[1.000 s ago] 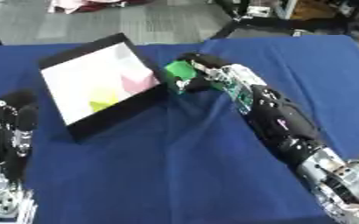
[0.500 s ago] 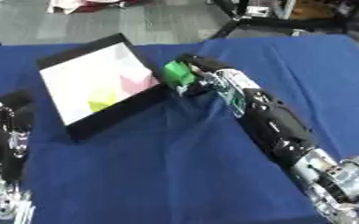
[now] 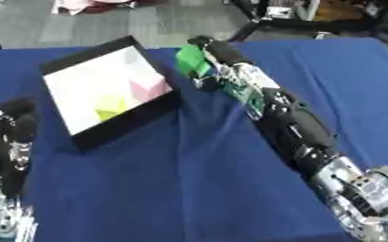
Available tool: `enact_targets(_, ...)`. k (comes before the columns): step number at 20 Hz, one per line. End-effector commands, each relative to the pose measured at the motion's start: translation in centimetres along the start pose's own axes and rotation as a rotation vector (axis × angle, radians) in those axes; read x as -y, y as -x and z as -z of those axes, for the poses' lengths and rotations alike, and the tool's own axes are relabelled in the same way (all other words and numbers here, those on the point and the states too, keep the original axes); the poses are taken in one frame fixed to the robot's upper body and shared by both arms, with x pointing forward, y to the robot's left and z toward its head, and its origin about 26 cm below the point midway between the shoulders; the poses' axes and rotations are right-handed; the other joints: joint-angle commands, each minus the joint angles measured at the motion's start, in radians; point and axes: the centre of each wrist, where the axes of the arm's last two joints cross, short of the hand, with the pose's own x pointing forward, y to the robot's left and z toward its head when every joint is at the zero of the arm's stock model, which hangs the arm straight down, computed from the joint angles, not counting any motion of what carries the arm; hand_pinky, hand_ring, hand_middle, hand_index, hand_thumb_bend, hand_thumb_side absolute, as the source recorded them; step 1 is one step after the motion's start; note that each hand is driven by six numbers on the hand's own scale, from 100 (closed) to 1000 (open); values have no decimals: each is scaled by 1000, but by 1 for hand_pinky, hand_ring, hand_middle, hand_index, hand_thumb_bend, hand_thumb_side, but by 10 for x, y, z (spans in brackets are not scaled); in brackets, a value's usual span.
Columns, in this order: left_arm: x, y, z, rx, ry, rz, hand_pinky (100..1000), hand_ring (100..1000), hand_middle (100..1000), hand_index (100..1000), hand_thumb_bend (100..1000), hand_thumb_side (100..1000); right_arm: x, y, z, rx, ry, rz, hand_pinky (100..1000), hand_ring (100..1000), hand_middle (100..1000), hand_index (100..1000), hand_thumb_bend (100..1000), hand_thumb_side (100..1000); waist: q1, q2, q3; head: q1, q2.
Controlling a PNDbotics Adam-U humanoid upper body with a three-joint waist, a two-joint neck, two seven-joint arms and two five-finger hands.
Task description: Pick up objects on the table and place them in the box.
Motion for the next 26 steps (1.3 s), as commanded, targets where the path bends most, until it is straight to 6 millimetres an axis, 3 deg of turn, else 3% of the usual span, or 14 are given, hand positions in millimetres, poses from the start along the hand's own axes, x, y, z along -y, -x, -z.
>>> enact_targets(1, -2, -5, 3, 23, -2, 2, 746, 731, 604, 693, 832, 780, 40, -9, 11, 44, 101, 13, 783, 519, 770, 951, 100, 130, -3, -33, 0, 0, -2)
enact_targets(3, -1, -5, 3, 23, 1, 0, 746, 731, 604, 693, 832, 780, 45, -23, 16, 87, 95, 45, 783, 521, 772, 952, 100, 150, -2, -34, 3, -5, -2)
enact_targets(6, 1, -6, 4, 29, 7, -8, 746, 731, 603, 693, 831, 780, 37, -47, 21, 159, 42, 78, 786, 528, 782, 957, 100, 185, 2, -34, 13, -18, -2)
enact_targets(11, 6, -11, 7, 44, 17, -27, 746, 731, 603, 693, 831, 781, -4, -83, 21, 245, -97, 98, 788, 537, 791, 960, 100, 200, 10, -30, 35, -44, -2)
enact_targets(13, 8, -12, 7, 49, 20, -32, 746, 731, 603, 693, 830, 781, -20, -93, 19, 281, -150, 80, 815, 616, 862, 990, 100, 198, 11, -28, 42, -49, -2)
enact_targets(14, 8, -12, 8, 50, 21, -34, 746, 731, 603, 693, 830, 781, -25, -97, 18, 305, -173, 60, 853, 757, 951, 1000, 100, 523, 11, -27, 44, -50, -2)
enact_targets(15, 8, -13, 8, 51, 21, -35, 746, 731, 603, 693, 830, 781, -28, -99, 18, 327, -186, 39, 874, 820, 996, 1000, 100, 610, 10, -26, 44, -51, -2)
enact_targets(16, 8, -13, 8, 51, 20, -35, 746, 731, 603, 693, 830, 781, -28, -100, 17, 343, -186, 23, 907, 895, 1000, 1000, 100, 699, 10, -26, 44, -50, -2)
enact_targets(17, 8, -12, 8, 51, 19, -34, 745, 731, 603, 693, 830, 781, -28, -99, 17, 351, -175, 13, 919, 915, 1000, 1000, 100, 731, 9, -26, 42, -49, -2)
enact_targets(22, 5, -10, 7, 43, 13, -21, 745, 731, 603, 693, 832, 781, -24, -79, 14, 308, -135, 37, 949, 974, 1000, 1000, 100, 805, 5, -30, 24, -35, -2)
enact_targets(26, 1, -8, 6, 35, 3, -7, 745, 732, 603, 693, 833, 781, -5, -55, 11, 252, -91, 81, 947, 969, 1000, 1000, 100, 712, 4, -32, 6, -19, -2)
